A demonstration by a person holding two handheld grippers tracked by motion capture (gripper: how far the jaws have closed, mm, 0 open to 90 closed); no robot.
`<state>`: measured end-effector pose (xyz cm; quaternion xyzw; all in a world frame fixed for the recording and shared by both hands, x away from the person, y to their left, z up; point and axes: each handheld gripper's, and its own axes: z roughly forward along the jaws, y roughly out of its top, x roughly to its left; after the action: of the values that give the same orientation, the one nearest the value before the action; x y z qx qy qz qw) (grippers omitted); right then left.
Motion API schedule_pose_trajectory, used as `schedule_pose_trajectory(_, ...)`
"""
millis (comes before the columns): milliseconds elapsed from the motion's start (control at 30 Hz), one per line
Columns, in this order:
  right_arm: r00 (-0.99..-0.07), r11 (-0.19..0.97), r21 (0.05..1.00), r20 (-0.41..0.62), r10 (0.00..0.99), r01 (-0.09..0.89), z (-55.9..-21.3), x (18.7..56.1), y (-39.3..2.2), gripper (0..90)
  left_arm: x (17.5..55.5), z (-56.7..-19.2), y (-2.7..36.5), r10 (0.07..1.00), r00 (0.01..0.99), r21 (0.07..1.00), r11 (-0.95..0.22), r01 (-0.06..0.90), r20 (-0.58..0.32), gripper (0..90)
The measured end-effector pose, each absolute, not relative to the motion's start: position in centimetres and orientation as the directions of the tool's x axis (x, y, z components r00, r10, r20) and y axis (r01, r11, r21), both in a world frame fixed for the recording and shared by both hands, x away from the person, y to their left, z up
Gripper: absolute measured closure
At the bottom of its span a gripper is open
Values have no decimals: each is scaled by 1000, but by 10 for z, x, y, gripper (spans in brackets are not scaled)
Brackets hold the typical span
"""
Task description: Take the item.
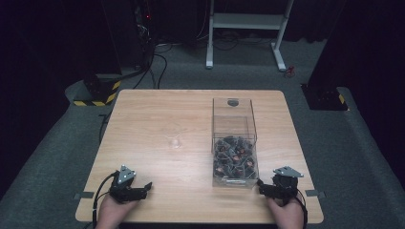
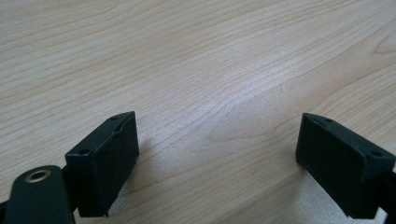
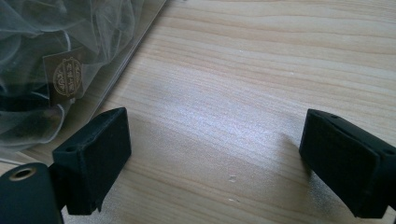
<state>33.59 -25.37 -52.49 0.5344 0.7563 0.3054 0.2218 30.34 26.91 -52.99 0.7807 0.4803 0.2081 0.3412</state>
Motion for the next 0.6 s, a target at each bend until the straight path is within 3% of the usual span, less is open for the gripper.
schedule_pose_trajectory(333,-335,248,700,-13,942,670,-525,336,-254,88,303,-527,268,885,464,735,-331,591,26,111)
schedule_pose_trajectory(600,-340,252,701,-15,940,667,-525,337,-254,91,299,-519,271,885,465,765,-288,576,-17,118)
